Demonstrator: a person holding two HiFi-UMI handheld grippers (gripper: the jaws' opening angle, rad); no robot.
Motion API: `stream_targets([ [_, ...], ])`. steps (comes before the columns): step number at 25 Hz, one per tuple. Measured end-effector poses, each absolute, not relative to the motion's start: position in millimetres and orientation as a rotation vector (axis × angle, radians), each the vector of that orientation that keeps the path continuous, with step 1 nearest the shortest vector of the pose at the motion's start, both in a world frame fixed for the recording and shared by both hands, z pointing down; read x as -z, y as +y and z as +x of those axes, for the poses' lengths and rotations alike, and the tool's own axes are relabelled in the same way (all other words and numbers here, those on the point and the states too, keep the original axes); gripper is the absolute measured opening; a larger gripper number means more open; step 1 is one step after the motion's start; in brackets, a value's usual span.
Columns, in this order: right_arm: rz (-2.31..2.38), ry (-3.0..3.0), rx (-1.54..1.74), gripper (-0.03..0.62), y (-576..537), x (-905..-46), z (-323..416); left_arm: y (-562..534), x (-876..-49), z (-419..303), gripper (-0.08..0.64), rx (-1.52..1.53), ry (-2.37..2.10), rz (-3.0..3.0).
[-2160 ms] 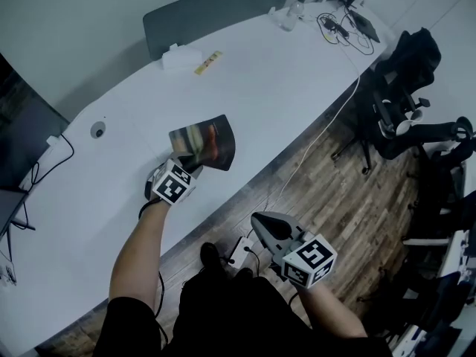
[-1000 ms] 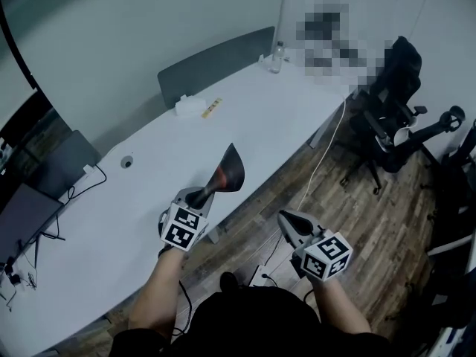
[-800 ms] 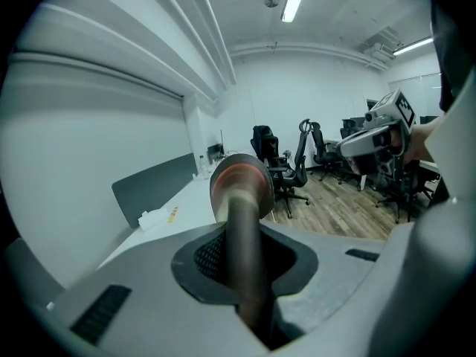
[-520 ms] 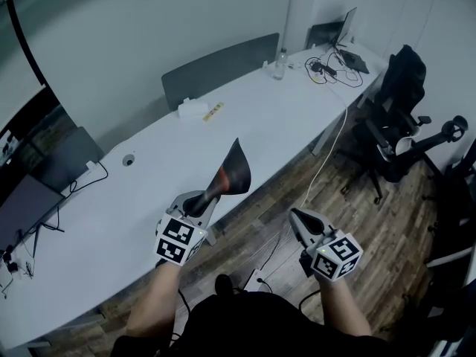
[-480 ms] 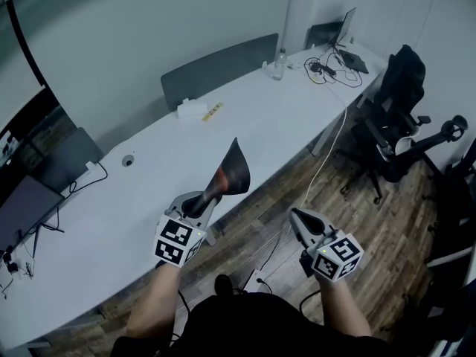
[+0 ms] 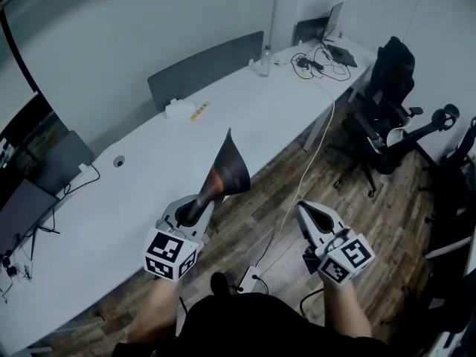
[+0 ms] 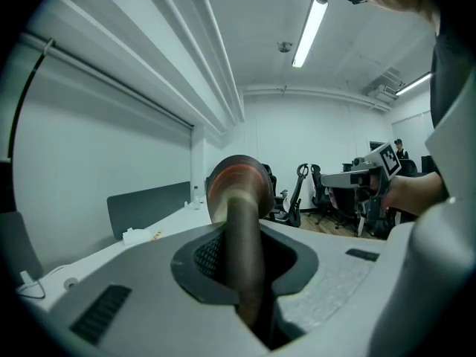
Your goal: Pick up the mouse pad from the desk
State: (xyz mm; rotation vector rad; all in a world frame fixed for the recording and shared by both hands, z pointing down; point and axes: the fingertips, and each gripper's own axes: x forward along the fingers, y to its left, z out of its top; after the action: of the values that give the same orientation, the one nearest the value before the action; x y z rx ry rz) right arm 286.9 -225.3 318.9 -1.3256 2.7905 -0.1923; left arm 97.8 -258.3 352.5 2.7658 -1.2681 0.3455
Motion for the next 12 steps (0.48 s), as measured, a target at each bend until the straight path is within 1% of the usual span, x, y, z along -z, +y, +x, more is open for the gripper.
stream_targets([
  [12, -1.332, 2.765, 0.154, 0.005, -210.3, -311.4, 315.2, -241.7, -354.0, 121.0, 0.058, -0.342, -1.282, 2.762],
])
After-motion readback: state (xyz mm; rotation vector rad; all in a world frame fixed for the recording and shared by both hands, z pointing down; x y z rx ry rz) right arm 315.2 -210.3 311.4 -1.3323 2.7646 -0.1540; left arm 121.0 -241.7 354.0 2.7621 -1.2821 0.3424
